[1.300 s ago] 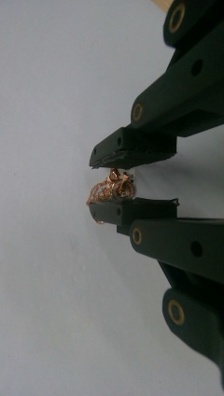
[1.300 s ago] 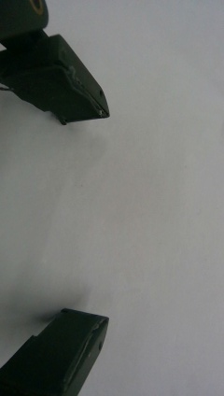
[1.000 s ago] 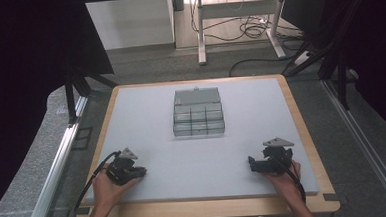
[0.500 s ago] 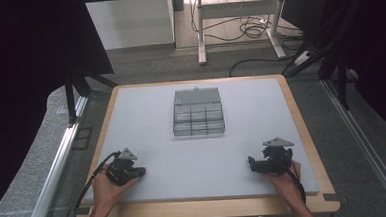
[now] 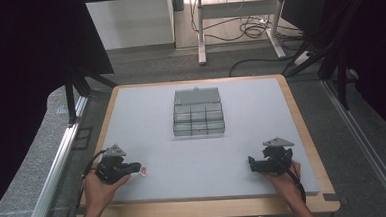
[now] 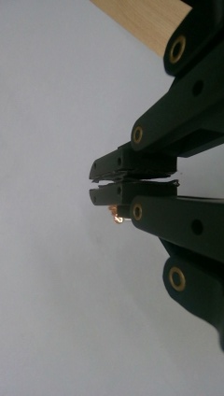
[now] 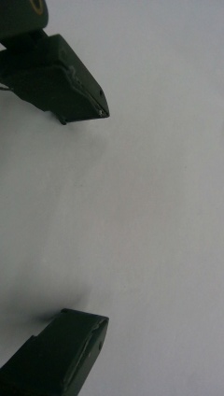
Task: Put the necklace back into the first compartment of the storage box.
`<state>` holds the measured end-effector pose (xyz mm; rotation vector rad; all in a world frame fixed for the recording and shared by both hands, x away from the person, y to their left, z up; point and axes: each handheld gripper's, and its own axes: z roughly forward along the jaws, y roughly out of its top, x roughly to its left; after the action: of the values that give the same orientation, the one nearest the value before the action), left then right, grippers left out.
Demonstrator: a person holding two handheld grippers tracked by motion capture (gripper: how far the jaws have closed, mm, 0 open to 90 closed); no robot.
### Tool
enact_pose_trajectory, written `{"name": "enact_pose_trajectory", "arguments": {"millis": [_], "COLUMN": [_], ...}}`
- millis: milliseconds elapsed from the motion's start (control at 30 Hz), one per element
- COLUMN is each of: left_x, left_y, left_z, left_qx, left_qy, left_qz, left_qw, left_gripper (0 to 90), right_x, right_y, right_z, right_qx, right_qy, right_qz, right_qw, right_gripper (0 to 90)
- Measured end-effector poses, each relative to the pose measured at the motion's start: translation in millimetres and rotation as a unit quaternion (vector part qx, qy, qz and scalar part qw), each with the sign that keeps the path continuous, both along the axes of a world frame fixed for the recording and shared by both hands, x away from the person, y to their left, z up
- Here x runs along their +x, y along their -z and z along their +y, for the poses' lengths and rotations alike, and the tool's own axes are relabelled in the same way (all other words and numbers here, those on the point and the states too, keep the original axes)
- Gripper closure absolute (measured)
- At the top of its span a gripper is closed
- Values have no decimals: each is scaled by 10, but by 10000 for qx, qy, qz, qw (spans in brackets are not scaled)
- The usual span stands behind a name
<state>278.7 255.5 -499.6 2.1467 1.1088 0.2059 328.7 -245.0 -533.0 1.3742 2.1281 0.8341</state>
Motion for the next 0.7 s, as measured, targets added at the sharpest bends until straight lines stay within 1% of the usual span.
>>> {"name": "enact_pose_trajectory", "arguments": {"millis": [33, 67, 133, 267, 467, 567, 667, 700], "left_x": [-3, -3, -1, -2, -3, 13, 22, 24], "left_y": [-24, -24, -55, -124, -231, -330, -466, -514], "left_z": [1, 1, 11, 45, 78, 88, 108, 115], "left_qx": [-50, -50, -118, -327, -461, -496, -602, -602], "left_qy": [-7, -7, -17, -103, -116, -95, -84, -83], "left_qz": [-44, -44, -80, -202, -304, -359, -444, -484], "left_qw": [10000, 10000, 9999, 9992, 9984, 9981, 9972, 9970], "left_gripper": [875, 875, 875, 875, 876, 876, 876, 876], "right_x": [0, 0, 0, 0, 0, 0, -1, -1], "right_y": [0, 0, 0, 0, 0, 0, 0, 0], "right_z": [0, 0, 0, -1, -1, -1, -1, -2], "right_qx": [-4, -4, 0, -1, -1, -1, 0, -5], "right_qy": [-1, -1, 0, 0, 0, 0, 1, -2], "right_qz": [-3, -3, 2, 0, -3, -3, -3, -1], "right_qw": [10000, 10000, 10000, 10000, 10000, 10000, 10000, 10000], "right_gripper": [23, 23, 23, 23, 23, 23, 23, 23]}}
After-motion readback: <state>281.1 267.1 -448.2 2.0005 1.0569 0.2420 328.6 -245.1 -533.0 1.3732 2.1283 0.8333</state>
